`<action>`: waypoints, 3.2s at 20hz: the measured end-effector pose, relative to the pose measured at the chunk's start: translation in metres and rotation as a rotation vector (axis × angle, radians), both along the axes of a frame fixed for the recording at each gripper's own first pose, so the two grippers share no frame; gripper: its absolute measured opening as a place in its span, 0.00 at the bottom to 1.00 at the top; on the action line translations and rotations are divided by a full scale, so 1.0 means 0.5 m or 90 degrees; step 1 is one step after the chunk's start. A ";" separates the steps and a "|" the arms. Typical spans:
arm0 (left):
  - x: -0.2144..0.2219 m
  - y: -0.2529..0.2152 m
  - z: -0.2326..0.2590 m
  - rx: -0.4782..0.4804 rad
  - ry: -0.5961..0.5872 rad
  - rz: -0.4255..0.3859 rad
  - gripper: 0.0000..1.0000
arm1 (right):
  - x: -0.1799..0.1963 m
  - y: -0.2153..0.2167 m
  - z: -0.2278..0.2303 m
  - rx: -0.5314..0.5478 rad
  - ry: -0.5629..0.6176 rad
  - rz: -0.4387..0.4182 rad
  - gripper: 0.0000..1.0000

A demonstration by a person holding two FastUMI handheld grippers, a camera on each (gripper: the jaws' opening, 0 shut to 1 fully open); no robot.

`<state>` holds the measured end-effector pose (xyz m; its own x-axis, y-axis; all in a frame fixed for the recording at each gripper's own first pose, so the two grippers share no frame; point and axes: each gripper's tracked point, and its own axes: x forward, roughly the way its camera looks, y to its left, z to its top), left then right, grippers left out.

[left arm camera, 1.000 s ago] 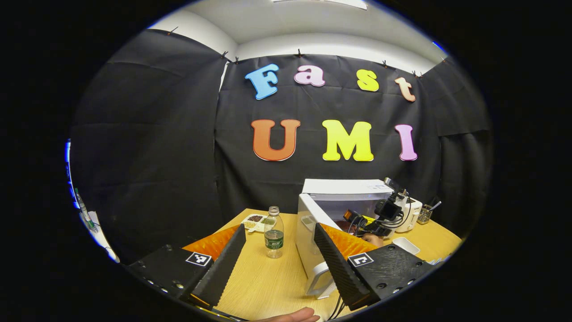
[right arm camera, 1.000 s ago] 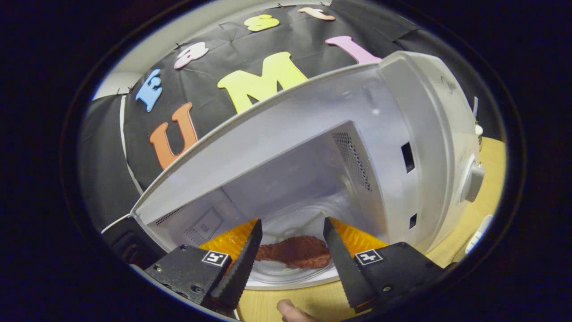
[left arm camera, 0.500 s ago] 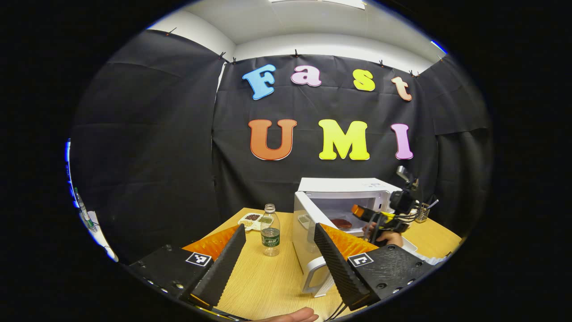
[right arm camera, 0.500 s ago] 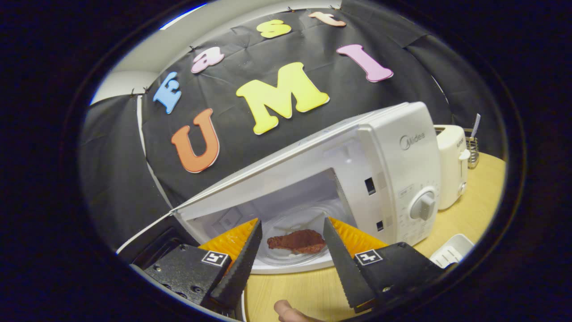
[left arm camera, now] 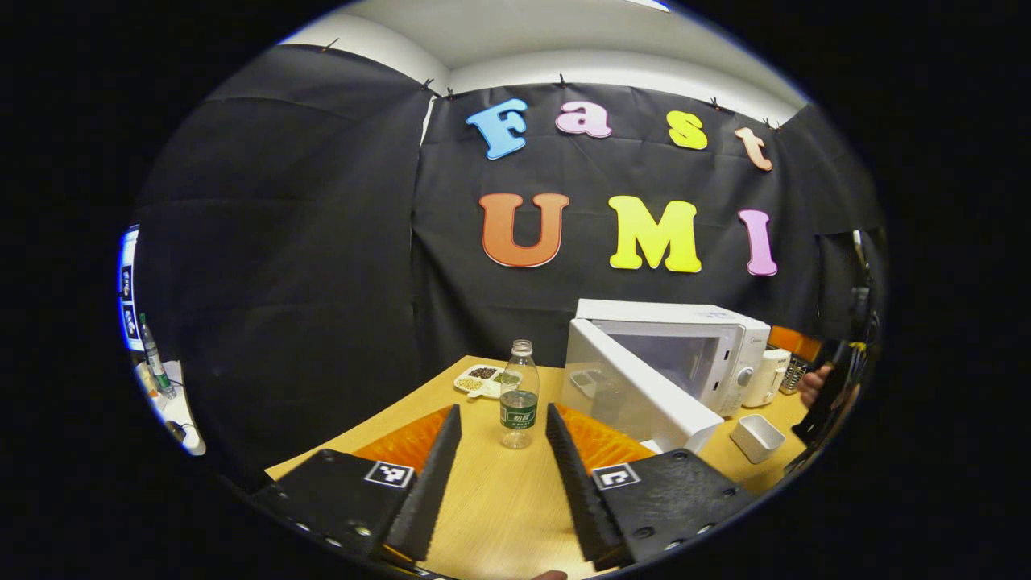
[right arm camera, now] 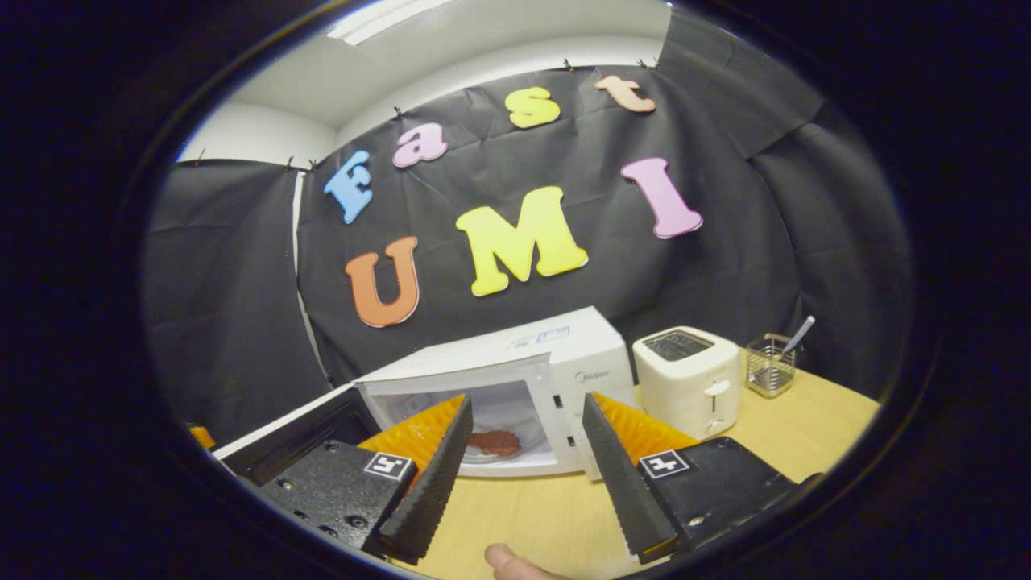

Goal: Open the microwave oven with the left hand, put the food in, and close the microwave oven.

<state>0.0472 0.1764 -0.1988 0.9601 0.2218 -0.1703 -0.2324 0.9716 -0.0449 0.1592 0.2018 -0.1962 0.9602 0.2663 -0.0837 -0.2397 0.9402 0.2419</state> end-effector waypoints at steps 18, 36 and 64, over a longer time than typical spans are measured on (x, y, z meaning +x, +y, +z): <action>0.069 -0.158 -0.119 -0.068 0.031 -0.153 0.00 | -0.222 -0.224 0.183 -0.083 -0.054 -0.025 0.88; 0.233 -0.474 -0.137 -0.101 0.053 -0.355 0.00 | -0.182 -0.309 0.178 -0.071 -0.047 -0.039 0.88; 0.484 -0.605 -0.158 -0.089 0.061 -0.349 0.00 | -0.036 -0.382 0.102 -0.045 -0.011 -0.037 0.88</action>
